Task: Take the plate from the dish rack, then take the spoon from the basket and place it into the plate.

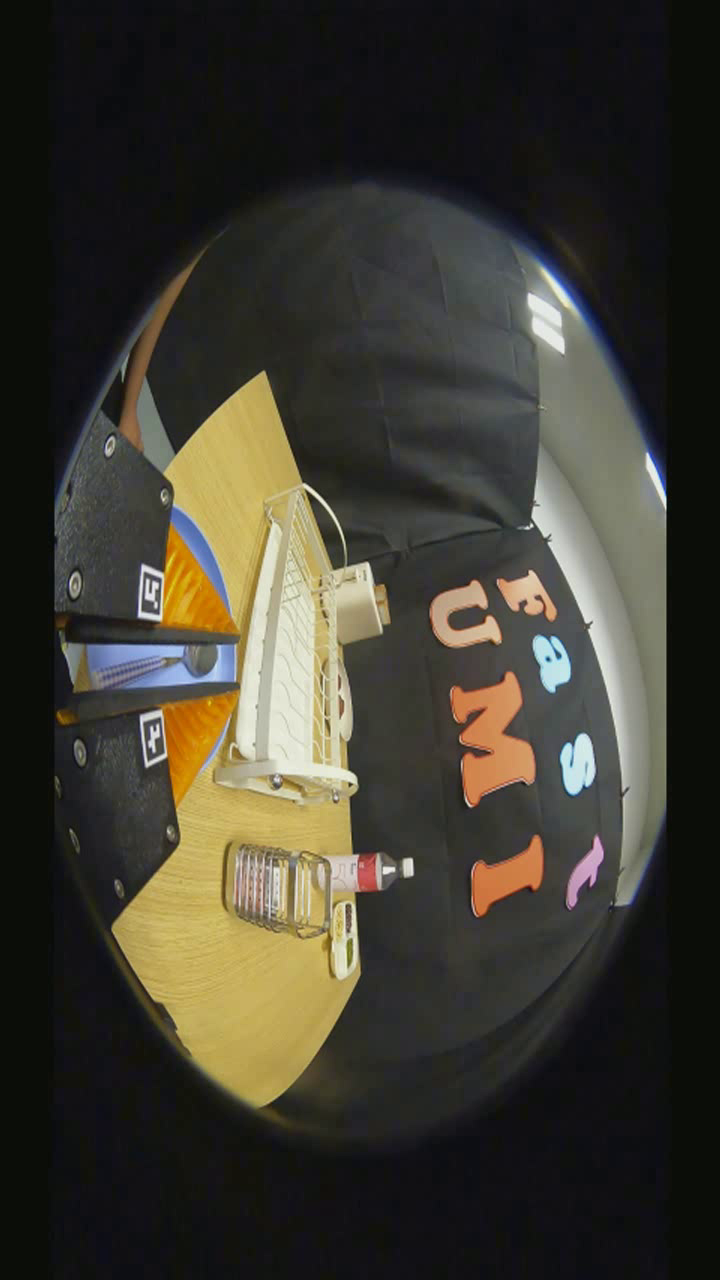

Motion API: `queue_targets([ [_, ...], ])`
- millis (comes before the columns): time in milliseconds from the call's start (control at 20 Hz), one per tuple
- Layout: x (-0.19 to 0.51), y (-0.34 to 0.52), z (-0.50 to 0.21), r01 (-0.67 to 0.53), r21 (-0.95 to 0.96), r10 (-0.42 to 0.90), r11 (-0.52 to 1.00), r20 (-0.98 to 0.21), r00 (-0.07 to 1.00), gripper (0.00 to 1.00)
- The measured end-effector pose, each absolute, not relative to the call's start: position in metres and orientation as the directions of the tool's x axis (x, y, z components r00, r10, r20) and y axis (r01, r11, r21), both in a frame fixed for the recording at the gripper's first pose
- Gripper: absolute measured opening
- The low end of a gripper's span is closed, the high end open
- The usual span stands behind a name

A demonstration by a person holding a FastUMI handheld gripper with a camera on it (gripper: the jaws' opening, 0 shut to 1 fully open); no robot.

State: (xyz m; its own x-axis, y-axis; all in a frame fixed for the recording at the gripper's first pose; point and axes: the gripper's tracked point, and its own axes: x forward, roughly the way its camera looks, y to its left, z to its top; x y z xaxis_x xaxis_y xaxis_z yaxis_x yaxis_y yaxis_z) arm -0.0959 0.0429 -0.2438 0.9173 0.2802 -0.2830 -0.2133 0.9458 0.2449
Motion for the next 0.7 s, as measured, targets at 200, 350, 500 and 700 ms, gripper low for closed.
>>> queue_targets([
  [200, -0.087, 0.037, -0.215, -0.196, 0.254, 0.253, 0.947, -0.214, 0.943, 0.27],
  [350, -0.076, 0.024, -0.192, -0.148, 0.210, 0.186, 0.966, -0.173, 0.967, 0.36],
  [500, -0.069, 0.019, -0.164, -0.104, 0.162, 0.127, 0.981, -0.135, 0.983, 0.48],
  [700, -0.060, 0.018, -0.130, -0.041, 0.098, 0.049, 0.994, -0.084, 0.995, 0.69],
])
